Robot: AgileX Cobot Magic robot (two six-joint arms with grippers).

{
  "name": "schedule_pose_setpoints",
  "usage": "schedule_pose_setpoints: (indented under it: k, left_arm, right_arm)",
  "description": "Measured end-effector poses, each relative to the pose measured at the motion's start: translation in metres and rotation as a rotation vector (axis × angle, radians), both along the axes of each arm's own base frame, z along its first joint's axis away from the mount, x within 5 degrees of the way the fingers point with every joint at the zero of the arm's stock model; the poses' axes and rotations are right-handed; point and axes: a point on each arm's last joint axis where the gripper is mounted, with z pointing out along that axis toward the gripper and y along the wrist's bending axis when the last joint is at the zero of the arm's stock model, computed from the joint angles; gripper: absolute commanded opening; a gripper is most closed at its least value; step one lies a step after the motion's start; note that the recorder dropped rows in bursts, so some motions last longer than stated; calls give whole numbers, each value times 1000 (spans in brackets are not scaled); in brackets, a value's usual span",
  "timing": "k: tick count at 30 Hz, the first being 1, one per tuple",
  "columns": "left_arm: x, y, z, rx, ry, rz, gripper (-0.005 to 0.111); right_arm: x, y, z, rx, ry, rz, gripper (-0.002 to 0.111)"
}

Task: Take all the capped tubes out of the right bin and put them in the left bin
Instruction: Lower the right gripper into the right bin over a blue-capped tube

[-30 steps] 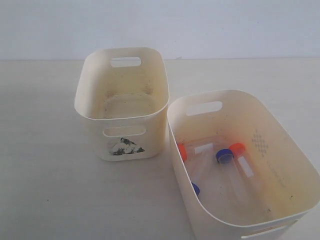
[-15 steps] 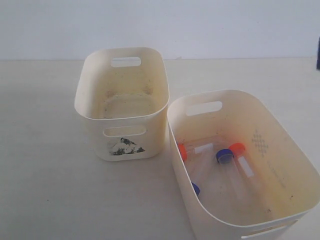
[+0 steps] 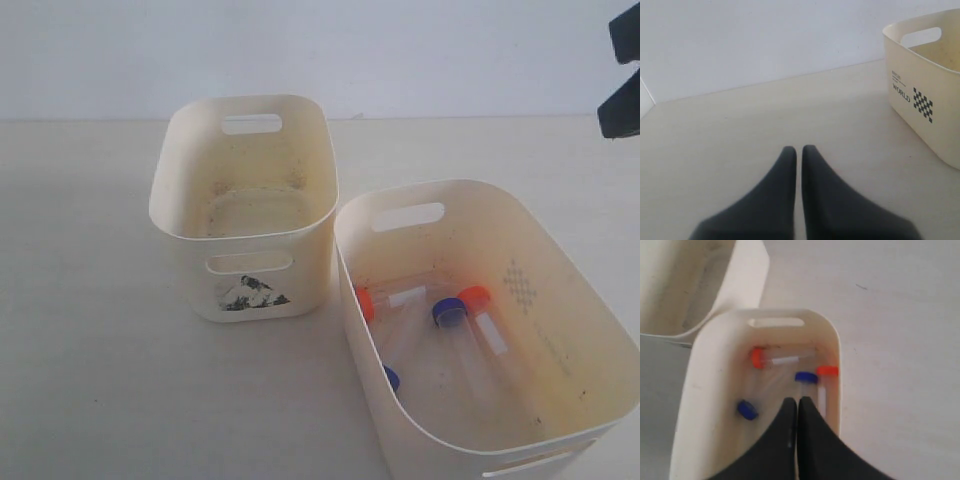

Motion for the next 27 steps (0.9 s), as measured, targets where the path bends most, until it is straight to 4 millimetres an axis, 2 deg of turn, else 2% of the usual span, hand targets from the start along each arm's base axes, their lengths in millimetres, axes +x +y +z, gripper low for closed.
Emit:
schedule_pose_setpoints:
  k: [4,10,15,19,27]
  left_arm:
    - [0,0,0,0,0,0,4]
    - [0,0,0,0,0,0,4]
    - [0,0,0,0,0,0,4]
    - [0,0,0,0,0,0,4]
    - [0,0,0,0,0,0,4]
  right_arm:
    - [-2,11,2,-91,106,-26,0]
    - [12,47,-3,-80,205,1,0]
    - [38,68,-34,-123,328,25,0]
    - [54,74,-58,-159,405,24,0]
    - [70,82,-89,-222,495,63,0]
